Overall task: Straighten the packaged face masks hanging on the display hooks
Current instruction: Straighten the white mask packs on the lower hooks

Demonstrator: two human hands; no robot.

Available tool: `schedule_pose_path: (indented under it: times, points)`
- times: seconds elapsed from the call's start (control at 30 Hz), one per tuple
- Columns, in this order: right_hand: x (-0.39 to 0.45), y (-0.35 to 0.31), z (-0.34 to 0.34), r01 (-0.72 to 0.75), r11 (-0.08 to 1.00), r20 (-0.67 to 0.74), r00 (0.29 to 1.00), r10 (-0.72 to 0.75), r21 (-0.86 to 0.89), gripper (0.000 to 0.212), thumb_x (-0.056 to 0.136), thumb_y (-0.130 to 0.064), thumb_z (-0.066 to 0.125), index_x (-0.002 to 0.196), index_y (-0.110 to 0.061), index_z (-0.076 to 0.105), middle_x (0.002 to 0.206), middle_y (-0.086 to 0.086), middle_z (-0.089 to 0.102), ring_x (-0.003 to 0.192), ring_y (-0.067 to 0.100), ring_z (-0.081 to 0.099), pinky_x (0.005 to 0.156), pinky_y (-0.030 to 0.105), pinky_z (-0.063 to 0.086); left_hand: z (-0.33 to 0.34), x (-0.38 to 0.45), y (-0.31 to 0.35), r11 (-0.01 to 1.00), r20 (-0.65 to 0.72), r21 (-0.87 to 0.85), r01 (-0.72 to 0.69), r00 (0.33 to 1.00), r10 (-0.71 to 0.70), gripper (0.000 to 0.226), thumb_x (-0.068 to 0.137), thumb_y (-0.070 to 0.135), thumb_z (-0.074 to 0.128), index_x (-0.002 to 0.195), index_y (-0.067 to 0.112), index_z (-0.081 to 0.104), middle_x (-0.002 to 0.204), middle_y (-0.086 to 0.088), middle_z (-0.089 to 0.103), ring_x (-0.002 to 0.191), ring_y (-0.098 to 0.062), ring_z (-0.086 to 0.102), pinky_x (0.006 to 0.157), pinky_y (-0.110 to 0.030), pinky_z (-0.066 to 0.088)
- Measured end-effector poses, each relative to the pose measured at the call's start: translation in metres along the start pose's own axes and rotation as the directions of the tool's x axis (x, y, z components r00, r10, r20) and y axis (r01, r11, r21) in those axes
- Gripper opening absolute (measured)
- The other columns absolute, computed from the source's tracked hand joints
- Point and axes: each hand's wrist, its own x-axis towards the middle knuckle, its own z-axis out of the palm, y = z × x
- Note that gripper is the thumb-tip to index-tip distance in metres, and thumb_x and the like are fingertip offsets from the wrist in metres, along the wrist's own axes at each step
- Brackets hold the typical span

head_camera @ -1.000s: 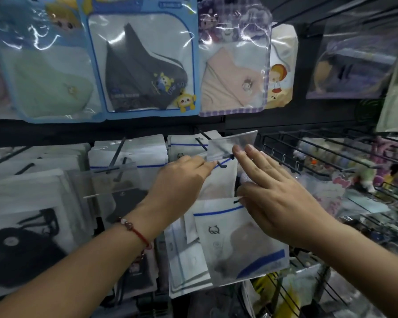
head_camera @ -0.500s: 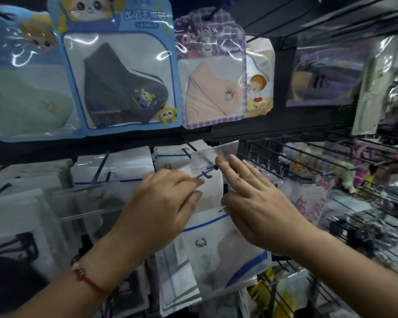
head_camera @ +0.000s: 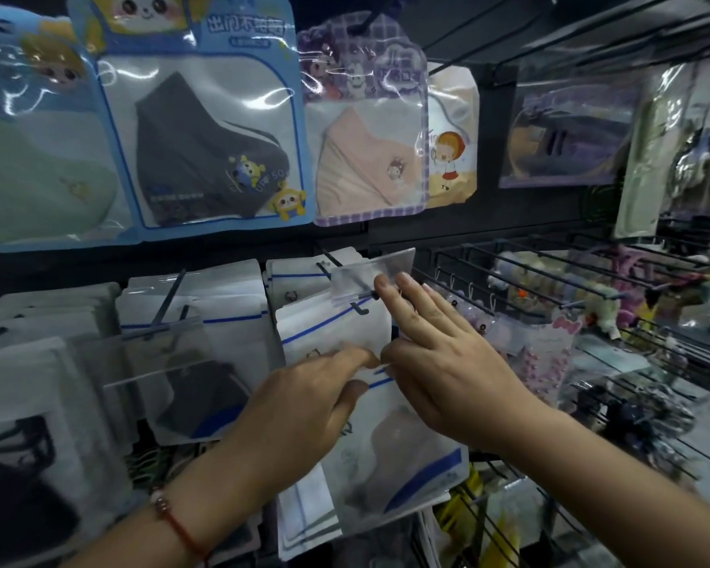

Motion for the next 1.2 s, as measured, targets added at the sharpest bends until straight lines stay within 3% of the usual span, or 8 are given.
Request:
schedule_pose_path:
  times: [0.27, 0.4, 0.6, 0.77, 1.03, 1.1, 1.2]
  points:
    - [-0.001, 0.002, 0.001, 0.006, 1.000, -0.014, 1.000, -0.006, 0.018, 0.018, 0.098, -0.029, 0.048, 0.096, -0.025, 0.066, 0.163, 0.010, 0.013, 0.151, 0.026, 0.003, 0.122, 0.043, 0.012, 0.002, -0.008, 0.001, 0.998, -0.007, -0.056, -0.026, 1.000, 0.026, 0.035, 0.098, 0.021, 0.059, 0.128, 0.038, 0.050, 0.117, 0.017, 0.065, 0.099, -0.003, 0.063, 0.078, -0.029, 0.056]
    - [0.000, 0.008, -0.004, 0.030, 1.000, -0.018, 0.999, -0.030, -0.001, 0.030, 0.098, -0.034, 0.047, 0.119, -0.024, 0.066, 0.163, 0.006, 0.014, 0.151, 0.023, 0.006, 0.122, 0.041, 0.012, -0.002, -0.008, -0.004, 0.996, -0.039, -0.077, -0.043, 0.998, 0.040, 0.034, 0.099, 0.016, 0.058, 0.131, 0.028, 0.058, 0.110, 0.015, 0.064, 0.093, 0.003, 0.059, 0.078, -0.026, 0.054]
    - [0.003, 0.016, -0.016, 0.060, 0.997, -0.031, 0.998, -0.061, -0.049, 0.047, 0.097, -0.033, 0.049, 0.141, -0.018, 0.052, 0.161, 0.004, 0.022, 0.150, 0.021, 0.016, 0.122, 0.041, 0.014, -0.015, 0.010, -0.013, 0.995, -0.140, -0.095, -0.016, 0.990, 0.003, 0.044, 0.099, 0.008, 0.059, 0.140, 0.023, 0.057, 0.104, 0.011, 0.062, 0.088, -0.006, 0.060, 0.076, -0.027, 0.051]
    - [0.002, 0.012, -0.008, 0.052, 0.998, -0.046, 0.998, -0.054, -0.038, 0.048, 0.095, -0.032, 0.051, 0.141, -0.017, 0.052, 0.161, 0.006, 0.022, 0.150, 0.023, 0.013, 0.122, 0.039, 0.011, -0.014, 0.025, -0.021, 1.000, -0.130, 0.008, -0.011, 0.991, 0.012, 0.047, 0.098, 0.004, 0.056, 0.140, 0.026, 0.056, 0.102, 0.007, 0.062, 0.084, -0.013, 0.059, 0.071, -0.037, 0.052]
    - [0.000, 0.008, -0.002, 0.030, 1.000, -0.063, 0.998, -0.029, 0.006, 0.048, 0.095, -0.029, 0.053, 0.141, -0.017, 0.051, 0.162, 0.007, 0.018, 0.151, 0.024, 0.011, 0.122, 0.042, 0.014, -0.004, 0.031, -0.019, 0.983, -0.091, 0.178, 0.036, 0.996, -0.020, 0.053, 0.098, 0.007, 0.055, 0.144, 0.033, 0.049, 0.099, 0.008, 0.056, 0.084, -0.016, 0.054, 0.065, -0.040, 0.053]
    - [-0.001, 0.006, -0.002, 0.013, 1.000, -0.061, 0.998, -0.012, 0.015, 0.047, 0.096, -0.032, 0.049, 0.140, -0.018, 0.052, 0.162, 0.007, 0.017, 0.151, 0.024, 0.009, 0.122, 0.040, 0.012, -0.002, 0.032, -0.018, 0.969, -0.077, 0.238, 0.068, 0.996, -0.051, 0.057, 0.096, 0.005, 0.055, 0.146, 0.032, 0.046, 0.098, 0.010, 0.052, 0.083, -0.014, 0.050, 0.064, -0.034, 0.049]
    - [-0.001, 0.003, 0.000, -0.001, 1.000, -0.062, 0.998, 0.002, 0.019, 0.045, 0.096, -0.034, 0.046, 0.138, -0.017, 0.055, 0.162, 0.007, 0.016, 0.151, 0.023, 0.007, 0.123, 0.039, 0.011, -0.001, 0.035, -0.020, 0.914, -0.122, 0.402, 0.055, 0.992, -0.006, 0.060, 0.081, -0.002, 0.069, 0.135, 0.020, 0.059, 0.086, 0.006, 0.053, 0.077, -0.015, 0.051, 0.063, -0.026, 0.039]
